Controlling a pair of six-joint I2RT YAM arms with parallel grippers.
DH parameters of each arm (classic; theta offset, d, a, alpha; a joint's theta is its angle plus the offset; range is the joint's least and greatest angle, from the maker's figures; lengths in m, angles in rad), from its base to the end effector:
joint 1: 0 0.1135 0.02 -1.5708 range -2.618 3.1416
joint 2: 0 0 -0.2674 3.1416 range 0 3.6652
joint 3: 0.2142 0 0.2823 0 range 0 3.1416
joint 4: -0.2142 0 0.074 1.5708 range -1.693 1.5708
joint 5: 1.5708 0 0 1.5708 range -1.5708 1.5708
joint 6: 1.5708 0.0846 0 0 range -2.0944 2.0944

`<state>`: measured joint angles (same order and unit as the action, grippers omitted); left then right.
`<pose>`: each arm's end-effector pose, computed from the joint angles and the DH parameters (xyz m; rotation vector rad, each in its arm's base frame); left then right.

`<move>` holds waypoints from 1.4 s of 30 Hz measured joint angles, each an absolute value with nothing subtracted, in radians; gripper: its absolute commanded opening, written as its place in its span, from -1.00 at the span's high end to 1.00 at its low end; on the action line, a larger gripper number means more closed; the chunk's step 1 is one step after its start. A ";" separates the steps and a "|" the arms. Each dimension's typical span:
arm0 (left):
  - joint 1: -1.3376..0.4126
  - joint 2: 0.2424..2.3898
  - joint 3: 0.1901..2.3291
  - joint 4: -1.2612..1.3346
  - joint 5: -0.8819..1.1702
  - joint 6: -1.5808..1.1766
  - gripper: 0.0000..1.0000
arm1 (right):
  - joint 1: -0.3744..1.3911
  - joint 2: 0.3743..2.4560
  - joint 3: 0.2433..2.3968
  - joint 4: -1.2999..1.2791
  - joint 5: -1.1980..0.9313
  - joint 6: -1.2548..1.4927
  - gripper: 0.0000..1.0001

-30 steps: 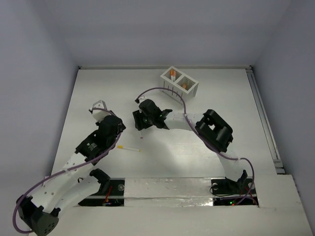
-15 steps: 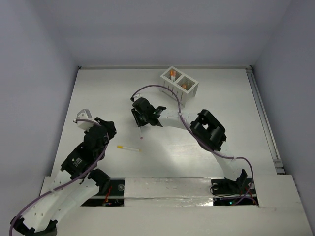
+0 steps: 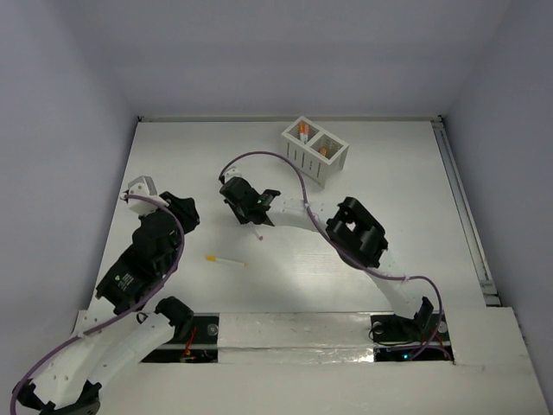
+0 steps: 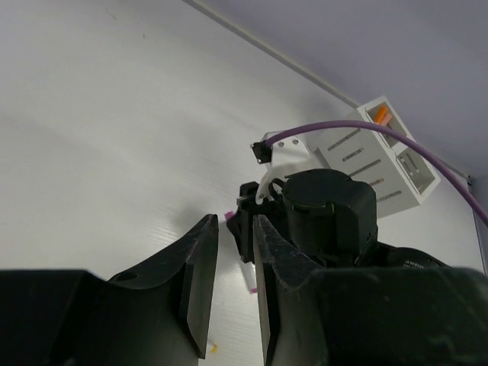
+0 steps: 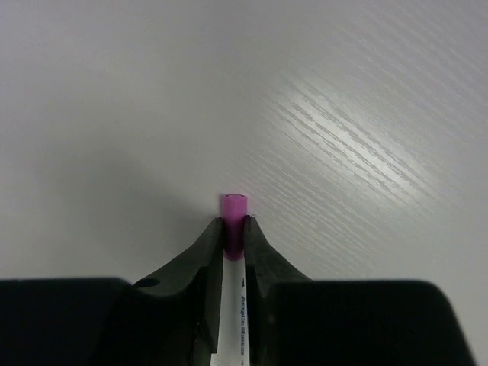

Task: Sort the stationery into containers
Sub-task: Pick up the pen from the center of the board, then place the pen in the storage box.

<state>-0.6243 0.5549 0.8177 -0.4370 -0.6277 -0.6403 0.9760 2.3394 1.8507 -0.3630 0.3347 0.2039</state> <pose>0.1782 -0.0671 0.3593 -0.4673 1.6627 -0.3903 0.3474 0.4640 0.1134 -0.7505 2.2450 0.1624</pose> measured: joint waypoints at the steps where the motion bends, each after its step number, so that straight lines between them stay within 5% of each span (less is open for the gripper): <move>1: -0.624 0.551 0.818 -0.437 -0.636 -0.632 0.55 | 0.978 2.340 1.851 -0.363 0.345 0.205 0.87; 3: -0.624 0.537 0.818 -0.430 -0.654 -0.616 0.55 | 0.982 2.340 1.850 -0.362 0.360 0.208 1.00; 16: -0.618 0.422 0.780 -0.352 -0.716 -0.550 0.53 | 0.947 2.159 1.612 -0.217 0.432 0.270 1.00; 25: -0.545 0.426 0.773 -0.317 -0.672 -0.517 0.50 | 0.633 1.924 1.579 0.031 0.396 0.307 1.00; 31: -0.446 0.453 0.759 -0.282 -0.577 -0.493 0.49 | 0.477 1.986 1.728 0.143 0.397 0.282 1.00; 42: -0.363 0.499 0.752 -0.254 -0.453 -0.468 0.49 | 0.453 2.271 1.988 0.210 0.369 0.189 1.00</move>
<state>-0.3626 0.4988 0.7521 -0.2539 -0.4534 -0.4683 0.4526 2.2711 1.9877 0.2100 0.3687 0.1886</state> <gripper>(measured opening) 0.255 0.105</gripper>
